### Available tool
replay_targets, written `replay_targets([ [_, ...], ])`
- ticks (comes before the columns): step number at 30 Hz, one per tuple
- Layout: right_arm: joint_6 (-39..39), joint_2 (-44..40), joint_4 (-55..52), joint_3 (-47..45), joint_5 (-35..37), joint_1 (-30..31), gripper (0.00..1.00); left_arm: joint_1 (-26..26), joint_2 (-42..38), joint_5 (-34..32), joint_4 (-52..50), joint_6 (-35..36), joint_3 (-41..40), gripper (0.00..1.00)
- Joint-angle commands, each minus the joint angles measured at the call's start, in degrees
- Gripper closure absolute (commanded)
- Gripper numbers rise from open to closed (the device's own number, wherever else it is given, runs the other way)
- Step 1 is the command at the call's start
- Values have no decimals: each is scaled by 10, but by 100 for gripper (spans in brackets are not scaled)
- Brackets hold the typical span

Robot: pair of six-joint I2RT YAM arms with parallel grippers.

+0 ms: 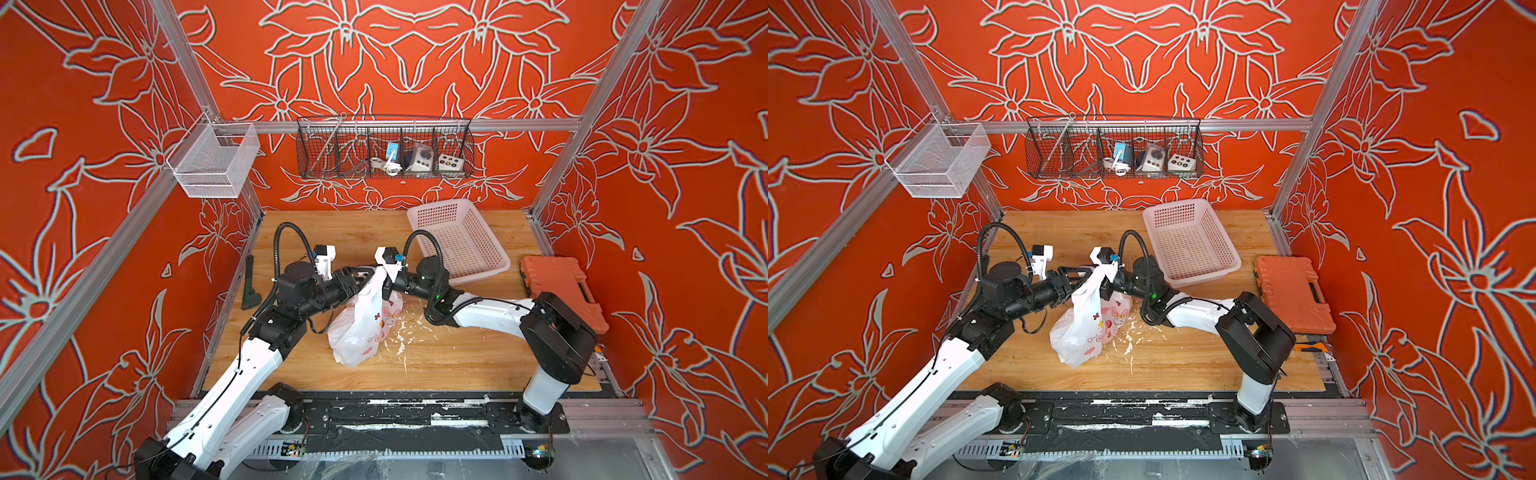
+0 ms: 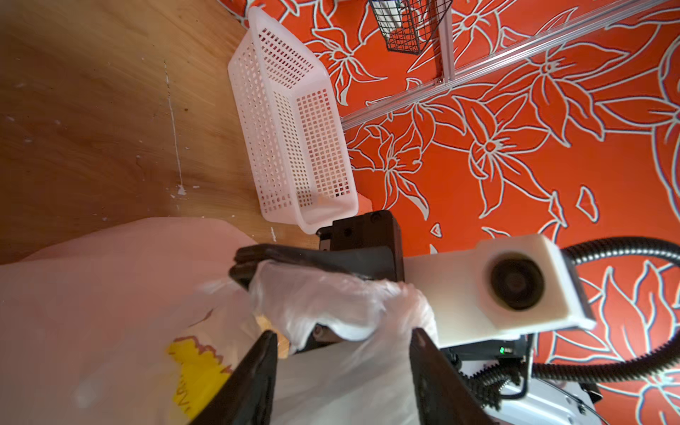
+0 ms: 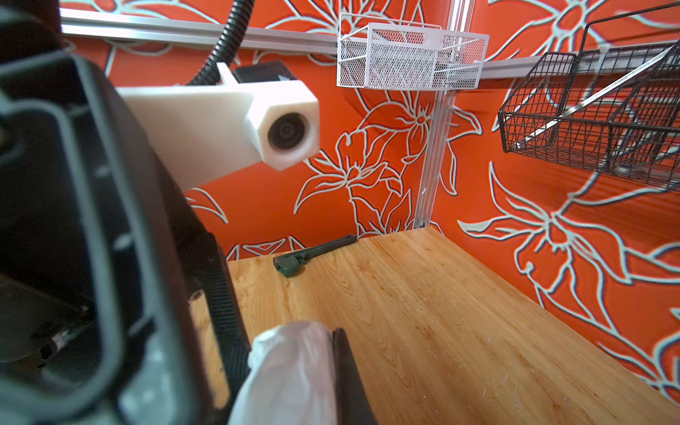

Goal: Place the oranges into plastic bags & tie knots
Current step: Tie the plastic bag at the center of the board.

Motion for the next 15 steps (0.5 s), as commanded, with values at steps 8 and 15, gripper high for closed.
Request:
replay_targets([
  [8,-55,-16,38,-12,-10,8,100,13,0,-36,28,-80,-1,54],
  [15,-98,-17,37,-11,-12,17,100,13,19,-50,8,-107,11,59],
])
